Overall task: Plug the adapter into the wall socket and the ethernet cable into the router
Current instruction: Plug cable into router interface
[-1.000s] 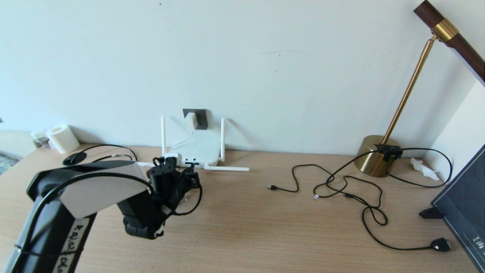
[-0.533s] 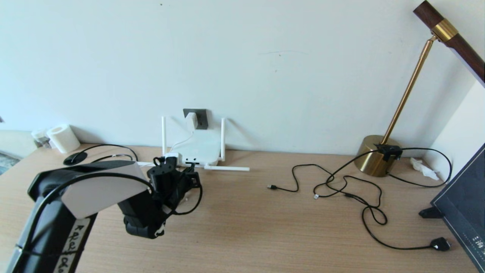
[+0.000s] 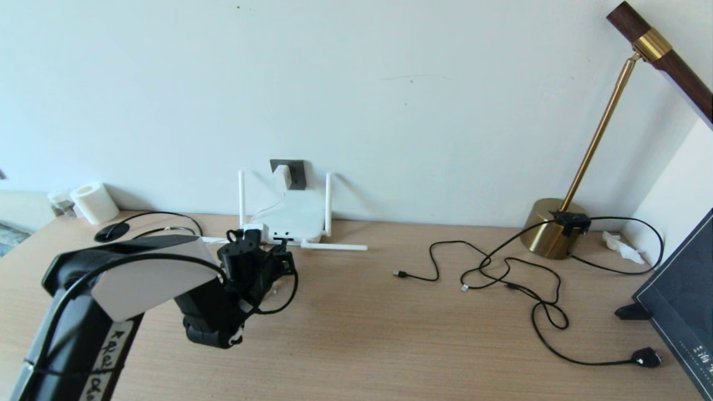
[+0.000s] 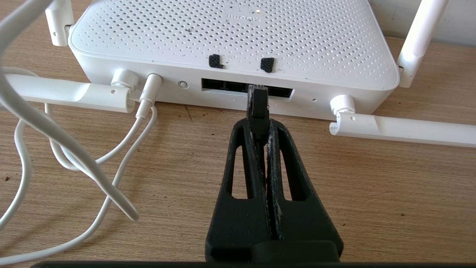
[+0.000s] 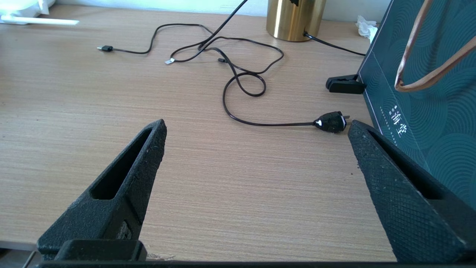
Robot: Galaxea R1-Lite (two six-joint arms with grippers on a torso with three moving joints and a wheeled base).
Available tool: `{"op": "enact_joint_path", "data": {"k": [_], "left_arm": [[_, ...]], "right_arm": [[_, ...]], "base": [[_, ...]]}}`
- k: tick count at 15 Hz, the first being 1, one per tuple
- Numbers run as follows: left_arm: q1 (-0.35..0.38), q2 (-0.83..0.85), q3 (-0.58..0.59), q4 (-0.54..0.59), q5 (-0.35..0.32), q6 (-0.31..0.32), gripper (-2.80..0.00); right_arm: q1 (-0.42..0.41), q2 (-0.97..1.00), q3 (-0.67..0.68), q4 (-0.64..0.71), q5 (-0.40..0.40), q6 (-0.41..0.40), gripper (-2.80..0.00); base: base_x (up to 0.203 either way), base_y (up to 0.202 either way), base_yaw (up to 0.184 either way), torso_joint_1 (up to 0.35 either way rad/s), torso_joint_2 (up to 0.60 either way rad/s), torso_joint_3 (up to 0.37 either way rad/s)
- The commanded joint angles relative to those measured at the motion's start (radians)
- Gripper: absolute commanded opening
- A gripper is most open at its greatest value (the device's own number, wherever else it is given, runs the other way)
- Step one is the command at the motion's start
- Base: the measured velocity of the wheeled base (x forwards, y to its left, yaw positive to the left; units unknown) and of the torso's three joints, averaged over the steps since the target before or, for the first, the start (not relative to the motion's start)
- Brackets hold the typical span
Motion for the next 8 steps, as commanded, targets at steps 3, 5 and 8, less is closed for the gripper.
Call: {"op": "enact_joint_path", "data": {"k": [3, 5, 8], "left_arm": [[0.002, 0.004, -0.005, -0.002, 0.000, -0.001, -2.80], [0.003, 0.010, -0.008, -0.001, 0.000, -0.001, -2.80], [0.003, 0.010, -0.006, -0.003, 0.000, -0.001, -2.80]], "right_arm": [[0.000, 0.002, 0.000, 0.000, 0.000, 0.000, 0.00], [0.000, 0.002, 0.000, 0.000, 0.000, 0.000, 0.00], [0.000, 0.001, 0.000, 0.000, 0.000, 0.000, 0.00]], "base": [[0.000, 0.000, 0.000, 0.000, 0.00, 0.000], [0.000, 0.000, 0.000, 0.000, 0.00, 0.000], [0.000, 0.000, 0.000, 0.000, 0.00, 0.000]]}}
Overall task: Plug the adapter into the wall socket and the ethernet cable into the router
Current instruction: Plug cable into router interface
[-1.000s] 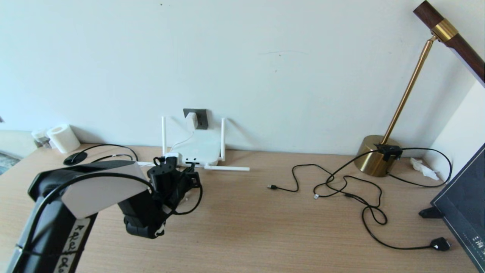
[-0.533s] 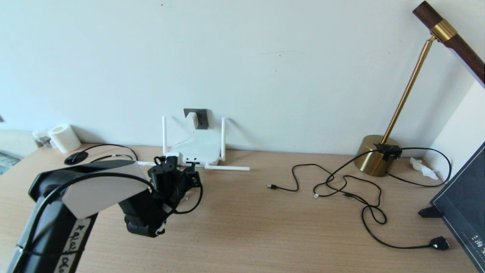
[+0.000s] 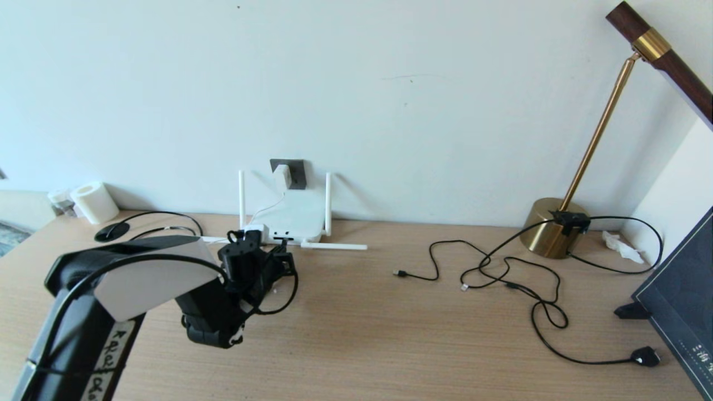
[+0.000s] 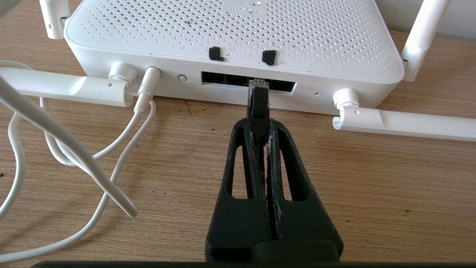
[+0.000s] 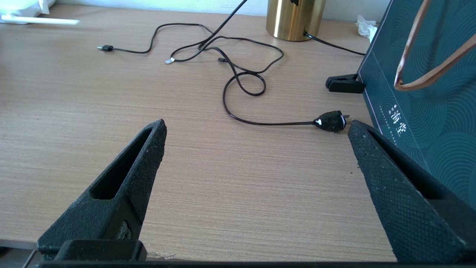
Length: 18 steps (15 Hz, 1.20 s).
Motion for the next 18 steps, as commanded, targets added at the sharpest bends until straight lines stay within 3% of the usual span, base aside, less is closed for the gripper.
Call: {"op": "enact_joint_path", "data": {"k": [1, 18], "left_arm": [[0.000, 0.002, 0.002, -0.009, 0.004, -0.001, -2.80], [-0.008, -0.003, 0.007, -0.010, 0.005, 0.001, -2.80]], "right_arm": [[0.000, 0.002, 0.000, 0.000, 0.001, 0.000, 0.00], [0.000, 0.000, 0.000, 0.000, 0.001, 0.000, 0.00]], "base": [[0.000, 0.000, 0.000, 0.000, 0.00, 0.000], [0.000, 0.000, 0.000, 0.000, 0.00, 0.000]]}}
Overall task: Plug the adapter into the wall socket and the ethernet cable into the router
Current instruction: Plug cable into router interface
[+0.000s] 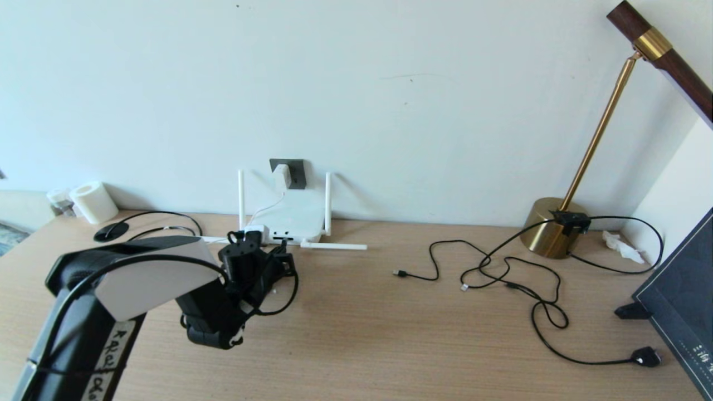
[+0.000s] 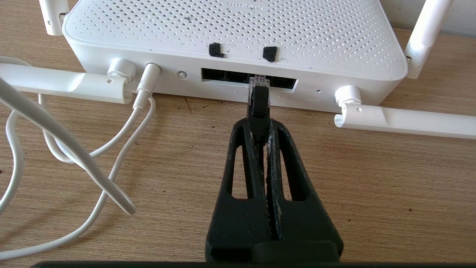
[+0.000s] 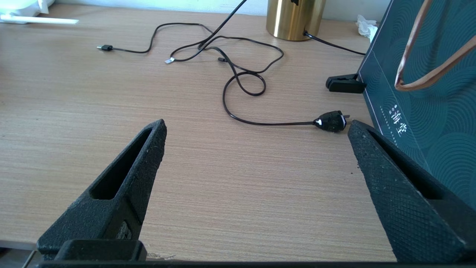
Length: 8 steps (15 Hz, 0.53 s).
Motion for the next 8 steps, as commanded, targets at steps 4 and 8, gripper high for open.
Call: {"op": "enact_joint_path", "data": {"k": [4, 8], "left_arm": [[-0.003, 0.000, -0.002, -0.008, 0.001, 0.001, -2.80], [-0.003, -0.003, -0.002, -0.008, 0.001, 0.001, -2.80]], "right_arm": [[0.000, 0.000, 0.000, 0.001, 0.001, 0.000, 0.00], [0.000, 0.000, 0.000, 0.001, 0.001, 0.000, 0.00]], "base": [[0.000, 0.000, 0.000, 0.000, 0.00, 0.000], [0.000, 0.000, 0.000, 0.000, 0.00, 0.000]]}}
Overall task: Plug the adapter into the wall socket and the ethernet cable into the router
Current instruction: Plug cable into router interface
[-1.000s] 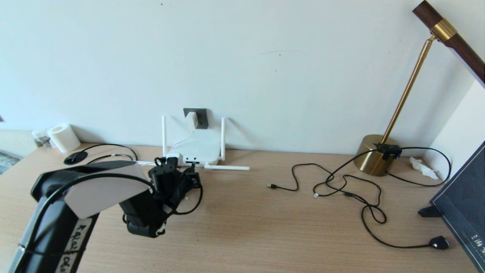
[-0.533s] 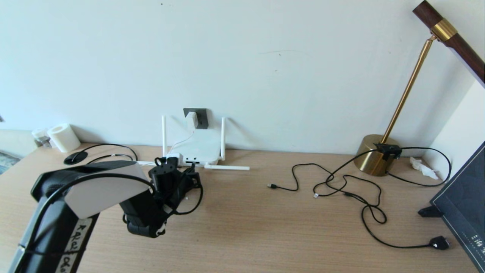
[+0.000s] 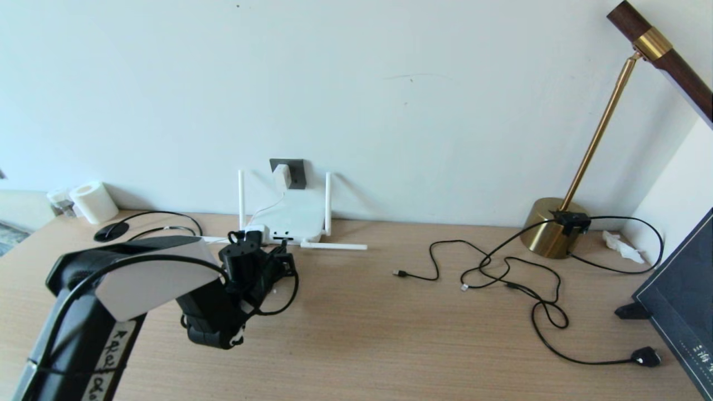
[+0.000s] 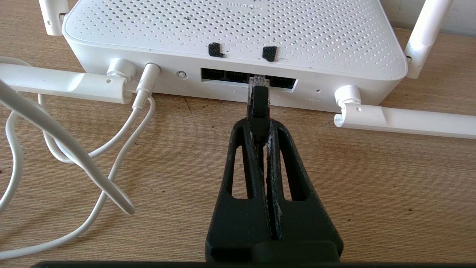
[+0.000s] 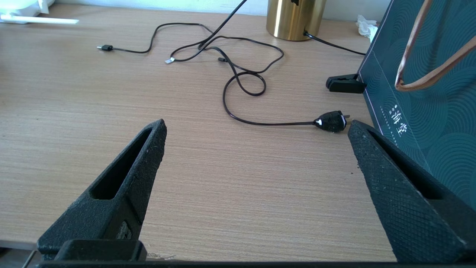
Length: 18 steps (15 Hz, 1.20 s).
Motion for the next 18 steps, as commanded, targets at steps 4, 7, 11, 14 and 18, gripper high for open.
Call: {"op": "enact_joint_path", "data": {"k": [4, 7, 11, 14, 18], "left_arm": [[0.000, -0.004, 0.003, -0.010, 0.002, 0.000, -2.80], [0.000, -0.004, 0.011, -0.011, 0.002, -0.002, -2.80], [0.000, -0.009, 0.014, -0.013, 0.002, 0.000, -2.80], [0.000, -0.009, 0.022, -0.014, 0.002, 0.000, -2.80], [0.000, -0.009, 0.023, -0.016, 0.004, 0.000, -2.80]], "right_arm": [[0.000, 0.001, 0.000, 0.001, 0.000, 0.000, 0.00], [0.000, 0.000, 0.000, 0.001, 0.000, 0.000, 0.00], [0.000, 0.002, 0.000, 0.001, 0.000, 0.000, 0.00], [0.000, 0.002, 0.000, 0.001, 0.000, 0.000, 0.00], [0.000, 0.001, 0.000, 0.001, 0.000, 0.000, 0.00]], "base": [[0.000, 0.000, 0.000, 0.000, 0.00, 0.000], [0.000, 0.000, 0.000, 0.000, 0.00, 0.000], [0.000, 0.000, 0.000, 0.000, 0.00, 0.000], [0.000, 0.000, 0.000, 0.000, 0.00, 0.000], [0.000, 0.000, 0.000, 0.000, 0.00, 0.000]]}}
